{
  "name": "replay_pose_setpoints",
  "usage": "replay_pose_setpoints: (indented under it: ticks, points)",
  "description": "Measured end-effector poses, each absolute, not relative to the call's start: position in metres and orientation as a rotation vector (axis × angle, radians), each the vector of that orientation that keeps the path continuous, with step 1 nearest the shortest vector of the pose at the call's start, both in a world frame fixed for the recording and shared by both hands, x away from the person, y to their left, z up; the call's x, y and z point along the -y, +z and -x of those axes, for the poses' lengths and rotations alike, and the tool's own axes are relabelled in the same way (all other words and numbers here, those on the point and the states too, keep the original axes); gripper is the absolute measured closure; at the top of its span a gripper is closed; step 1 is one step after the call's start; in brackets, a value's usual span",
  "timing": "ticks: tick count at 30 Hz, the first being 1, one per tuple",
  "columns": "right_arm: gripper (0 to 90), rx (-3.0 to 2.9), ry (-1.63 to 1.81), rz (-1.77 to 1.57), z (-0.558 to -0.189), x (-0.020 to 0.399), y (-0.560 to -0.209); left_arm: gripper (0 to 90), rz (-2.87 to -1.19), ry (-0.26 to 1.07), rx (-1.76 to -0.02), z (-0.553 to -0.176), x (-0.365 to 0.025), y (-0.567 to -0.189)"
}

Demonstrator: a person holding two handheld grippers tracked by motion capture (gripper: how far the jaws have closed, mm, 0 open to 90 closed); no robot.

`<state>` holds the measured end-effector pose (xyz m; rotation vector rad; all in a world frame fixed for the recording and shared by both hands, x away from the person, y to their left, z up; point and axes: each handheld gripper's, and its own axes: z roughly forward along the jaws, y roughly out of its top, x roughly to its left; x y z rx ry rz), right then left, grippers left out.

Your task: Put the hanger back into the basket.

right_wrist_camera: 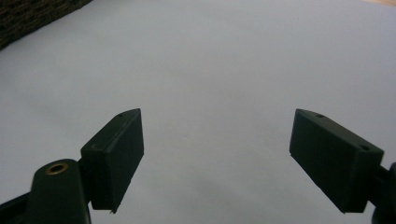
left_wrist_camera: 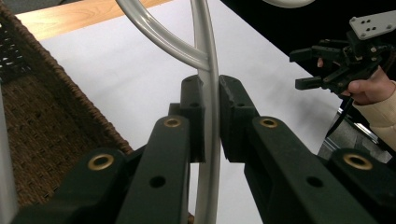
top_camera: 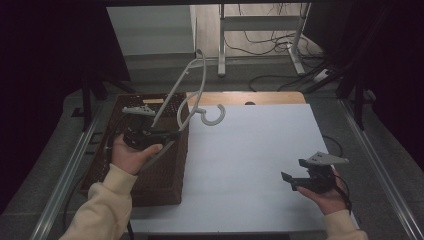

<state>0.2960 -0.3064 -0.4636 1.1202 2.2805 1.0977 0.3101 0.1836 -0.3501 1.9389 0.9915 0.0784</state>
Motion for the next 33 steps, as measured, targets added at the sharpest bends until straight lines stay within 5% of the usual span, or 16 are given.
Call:
replay_pose_setpoints:
  ticks: [33]
  points:
    - [17.5,-2.250,1.094,-1.141,-0.291,0.313,-0.461,81.7,-1.975,0.085,-1.045,-0.309,-0.234,-0.368]
